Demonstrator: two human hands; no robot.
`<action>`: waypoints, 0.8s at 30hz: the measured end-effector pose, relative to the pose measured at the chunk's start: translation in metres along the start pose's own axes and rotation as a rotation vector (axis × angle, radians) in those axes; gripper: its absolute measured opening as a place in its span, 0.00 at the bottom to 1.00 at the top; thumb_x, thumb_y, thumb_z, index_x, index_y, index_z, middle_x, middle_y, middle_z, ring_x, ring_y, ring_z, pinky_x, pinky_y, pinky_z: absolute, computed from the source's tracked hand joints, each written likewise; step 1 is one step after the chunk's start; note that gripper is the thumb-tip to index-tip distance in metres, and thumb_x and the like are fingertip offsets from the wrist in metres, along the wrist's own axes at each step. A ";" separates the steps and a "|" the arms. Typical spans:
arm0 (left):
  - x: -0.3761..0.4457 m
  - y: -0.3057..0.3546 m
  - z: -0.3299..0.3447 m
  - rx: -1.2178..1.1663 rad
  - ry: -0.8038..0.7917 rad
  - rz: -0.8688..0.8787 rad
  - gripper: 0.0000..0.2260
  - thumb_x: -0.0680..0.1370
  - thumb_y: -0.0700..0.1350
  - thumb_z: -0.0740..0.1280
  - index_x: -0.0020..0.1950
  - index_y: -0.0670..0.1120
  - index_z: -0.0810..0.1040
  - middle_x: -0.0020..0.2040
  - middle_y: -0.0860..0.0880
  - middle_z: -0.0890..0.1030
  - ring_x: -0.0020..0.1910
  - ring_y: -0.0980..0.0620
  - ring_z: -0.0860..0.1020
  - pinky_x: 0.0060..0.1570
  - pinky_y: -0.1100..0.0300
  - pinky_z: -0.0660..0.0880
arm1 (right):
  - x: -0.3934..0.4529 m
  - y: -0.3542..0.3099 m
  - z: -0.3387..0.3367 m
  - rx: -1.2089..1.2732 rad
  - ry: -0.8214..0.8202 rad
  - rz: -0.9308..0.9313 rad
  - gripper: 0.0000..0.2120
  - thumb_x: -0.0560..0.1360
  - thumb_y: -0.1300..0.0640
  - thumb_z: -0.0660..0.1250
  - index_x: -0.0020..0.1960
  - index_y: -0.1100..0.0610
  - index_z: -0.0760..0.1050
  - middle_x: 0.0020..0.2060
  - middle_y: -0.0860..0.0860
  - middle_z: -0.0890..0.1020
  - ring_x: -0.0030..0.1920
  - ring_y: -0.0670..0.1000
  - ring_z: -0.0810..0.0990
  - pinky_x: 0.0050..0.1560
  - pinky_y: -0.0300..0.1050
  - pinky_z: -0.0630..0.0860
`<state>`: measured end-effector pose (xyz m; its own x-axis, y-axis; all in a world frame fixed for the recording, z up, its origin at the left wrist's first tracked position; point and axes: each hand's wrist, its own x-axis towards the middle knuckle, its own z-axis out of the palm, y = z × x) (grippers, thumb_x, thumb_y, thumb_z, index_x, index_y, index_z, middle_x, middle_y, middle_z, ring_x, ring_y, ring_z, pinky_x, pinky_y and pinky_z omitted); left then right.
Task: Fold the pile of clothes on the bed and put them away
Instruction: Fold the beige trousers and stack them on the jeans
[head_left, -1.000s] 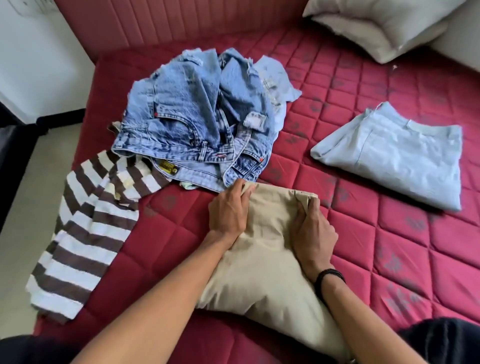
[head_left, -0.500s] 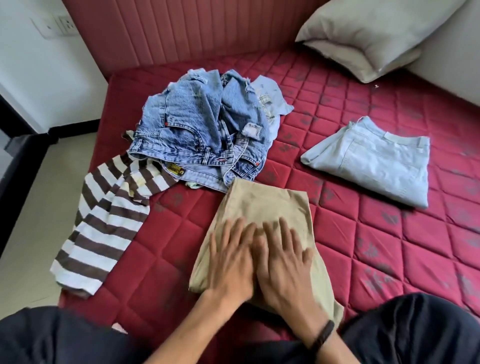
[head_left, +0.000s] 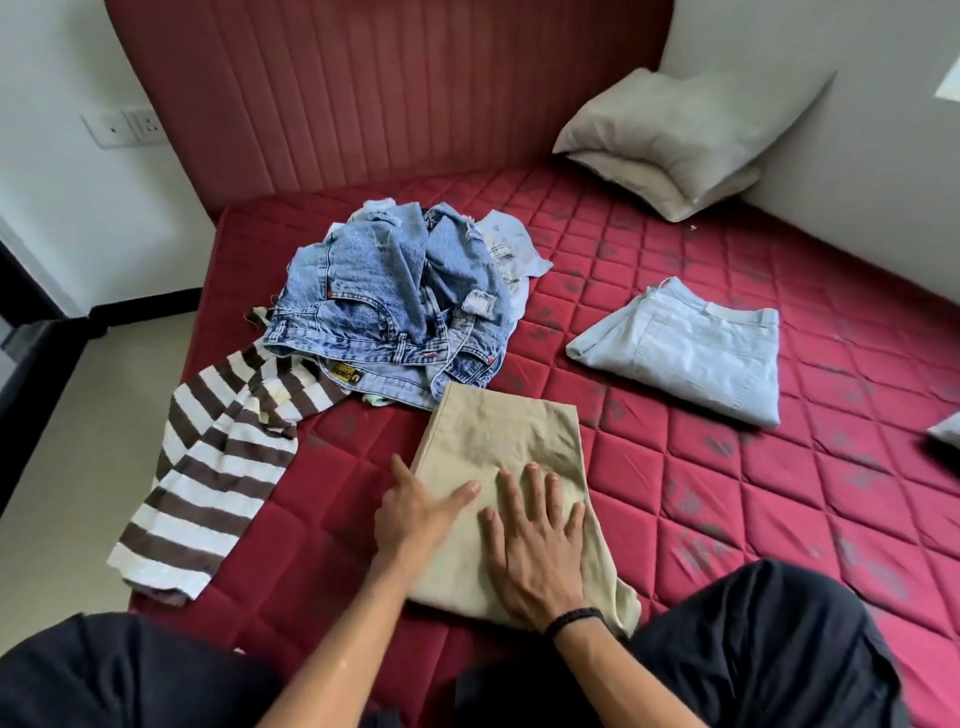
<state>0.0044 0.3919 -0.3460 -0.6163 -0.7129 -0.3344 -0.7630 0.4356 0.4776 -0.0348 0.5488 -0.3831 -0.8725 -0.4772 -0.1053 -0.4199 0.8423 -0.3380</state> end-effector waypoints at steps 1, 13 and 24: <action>0.001 0.002 -0.017 -0.082 -0.096 -0.012 0.52 0.63 0.77 0.72 0.75 0.44 0.71 0.67 0.39 0.79 0.65 0.39 0.78 0.63 0.51 0.76 | 0.001 -0.002 -0.010 0.032 -0.039 0.005 0.33 0.82 0.31 0.40 0.84 0.43 0.48 0.84 0.51 0.45 0.83 0.58 0.40 0.79 0.70 0.41; -0.120 0.123 -0.124 -0.365 -0.184 0.845 0.16 0.73 0.55 0.79 0.58 0.50 0.86 0.52 0.58 0.86 0.50 0.64 0.83 0.55 0.66 0.78 | 0.033 0.002 -0.225 1.468 -0.329 0.230 0.08 0.80 0.67 0.63 0.53 0.68 0.81 0.40 0.60 0.86 0.35 0.53 0.86 0.36 0.46 0.85; -0.029 -0.022 -0.009 0.072 -0.123 0.098 0.40 0.77 0.69 0.65 0.81 0.46 0.63 0.79 0.42 0.65 0.78 0.40 0.63 0.77 0.50 0.59 | 0.022 0.109 -0.065 0.942 0.113 0.565 0.10 0.75 0.56 0.76 0.37 0.59 0.82 0.32 0.53 0.85 0.32 0.51 0.79 0.38 0.51 0.80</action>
<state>0.0407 0.3980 -0.3390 -0.7042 -0.5947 -0.3878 -0.7074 0.5411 0.4547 -0.1160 0.6466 -0.3612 -0.9167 -0.0172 -0.3992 0.3632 0.3808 -0.8503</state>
